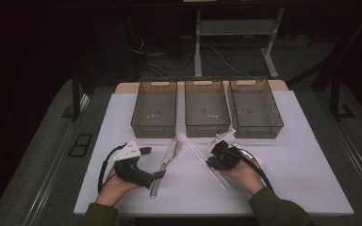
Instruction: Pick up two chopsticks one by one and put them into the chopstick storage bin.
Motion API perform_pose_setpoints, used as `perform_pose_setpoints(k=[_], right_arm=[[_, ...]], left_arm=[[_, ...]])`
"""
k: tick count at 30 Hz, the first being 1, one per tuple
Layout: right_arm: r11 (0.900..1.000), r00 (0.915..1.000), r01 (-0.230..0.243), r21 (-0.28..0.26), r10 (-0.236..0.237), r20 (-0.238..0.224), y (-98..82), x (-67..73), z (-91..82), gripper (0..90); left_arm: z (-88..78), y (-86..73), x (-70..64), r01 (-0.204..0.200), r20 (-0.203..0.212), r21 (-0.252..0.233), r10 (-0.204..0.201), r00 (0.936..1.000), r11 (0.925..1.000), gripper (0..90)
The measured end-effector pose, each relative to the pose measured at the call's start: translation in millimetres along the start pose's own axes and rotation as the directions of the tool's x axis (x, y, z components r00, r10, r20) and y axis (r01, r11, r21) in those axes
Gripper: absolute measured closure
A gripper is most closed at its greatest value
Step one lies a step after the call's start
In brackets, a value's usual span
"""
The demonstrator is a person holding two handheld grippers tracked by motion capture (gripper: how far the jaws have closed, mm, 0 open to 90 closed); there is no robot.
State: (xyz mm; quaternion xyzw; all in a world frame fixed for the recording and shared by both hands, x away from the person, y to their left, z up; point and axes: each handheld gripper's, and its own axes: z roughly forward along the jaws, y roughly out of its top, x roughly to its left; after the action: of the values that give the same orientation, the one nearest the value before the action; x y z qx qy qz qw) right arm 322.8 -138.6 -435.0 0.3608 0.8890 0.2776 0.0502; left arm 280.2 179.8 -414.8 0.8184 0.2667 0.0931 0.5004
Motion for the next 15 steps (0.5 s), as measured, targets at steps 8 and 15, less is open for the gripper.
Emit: perform_pose_setpoints(k=[8,15], right_arm=[[0.994,1.0000,0.003,0.114,-0.004,0.003,16.2,-0.2,1.8,79.4],[0.982,1.0000,0.006,0.189,-0.006,0.003,24.1,3.0,1.9,78.4]], left_arm=[[-0.1,0.6,0.3,-0.001,0.002,-0.003,0.001,1.0000,1.0000,0.0],[0.5,1.2,0.5,0.000,0.004,-0.008,0.000,1.0000,1.0000,0.0]])
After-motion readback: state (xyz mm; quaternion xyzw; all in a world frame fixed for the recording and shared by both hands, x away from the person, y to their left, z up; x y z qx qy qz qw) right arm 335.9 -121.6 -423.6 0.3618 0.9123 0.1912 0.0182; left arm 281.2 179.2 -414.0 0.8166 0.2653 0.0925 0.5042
